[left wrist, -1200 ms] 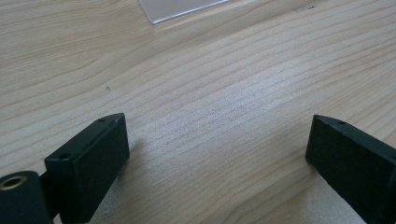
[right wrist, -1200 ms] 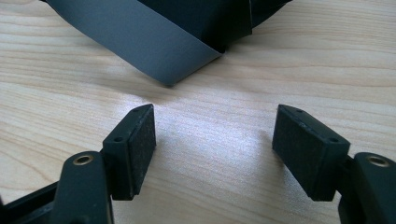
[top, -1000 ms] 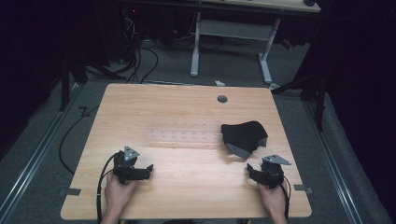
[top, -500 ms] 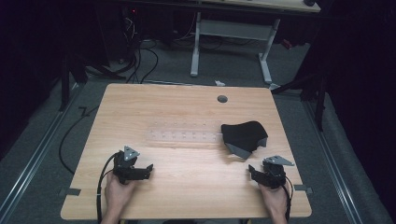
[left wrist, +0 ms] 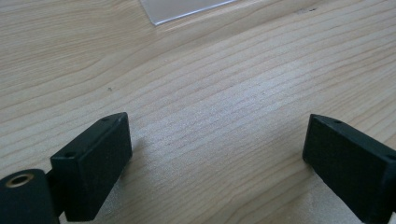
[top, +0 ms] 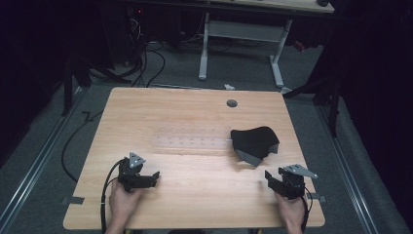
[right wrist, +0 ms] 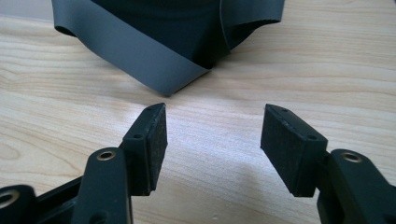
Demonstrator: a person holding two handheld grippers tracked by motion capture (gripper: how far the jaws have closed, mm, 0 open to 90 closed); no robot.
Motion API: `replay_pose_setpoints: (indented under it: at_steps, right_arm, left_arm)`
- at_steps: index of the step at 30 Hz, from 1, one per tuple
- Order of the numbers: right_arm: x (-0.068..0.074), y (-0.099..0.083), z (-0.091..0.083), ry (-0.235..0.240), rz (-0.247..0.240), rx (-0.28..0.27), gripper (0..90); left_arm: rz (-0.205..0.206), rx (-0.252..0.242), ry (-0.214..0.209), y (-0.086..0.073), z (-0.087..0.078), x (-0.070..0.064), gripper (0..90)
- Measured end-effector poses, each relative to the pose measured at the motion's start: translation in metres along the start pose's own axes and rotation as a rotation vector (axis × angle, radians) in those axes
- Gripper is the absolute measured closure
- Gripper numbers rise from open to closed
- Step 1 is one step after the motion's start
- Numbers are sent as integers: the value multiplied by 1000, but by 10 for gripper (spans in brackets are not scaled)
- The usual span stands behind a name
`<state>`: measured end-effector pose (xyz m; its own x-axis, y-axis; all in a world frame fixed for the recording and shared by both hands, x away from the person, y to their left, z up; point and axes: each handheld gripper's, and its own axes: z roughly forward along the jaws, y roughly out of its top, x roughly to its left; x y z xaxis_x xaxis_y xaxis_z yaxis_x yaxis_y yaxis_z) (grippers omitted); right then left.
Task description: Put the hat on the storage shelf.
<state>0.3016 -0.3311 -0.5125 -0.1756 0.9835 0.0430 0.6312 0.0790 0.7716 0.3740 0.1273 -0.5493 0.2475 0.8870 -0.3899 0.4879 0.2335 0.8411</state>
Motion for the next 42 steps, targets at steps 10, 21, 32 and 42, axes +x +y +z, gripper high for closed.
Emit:
replay_pose_setpoints:
  at_steps: [10,21,32,42]
  right_arm:
    - [-5,5,-7,1,17,-17,408]
    - [-12,17,-7,22,48,-29,392]
    - [-17,46,5,13,49,-53,412]
    - [-24,58,16,-2,48,-33,389]
  left_arm:
    - [0,0,0,0,0,0,83]
    - [2,1,-1,0,0,0,86]
    - [4,1,-1,0,0,0,91]
    - [5,-2,1,0,0,0,93]
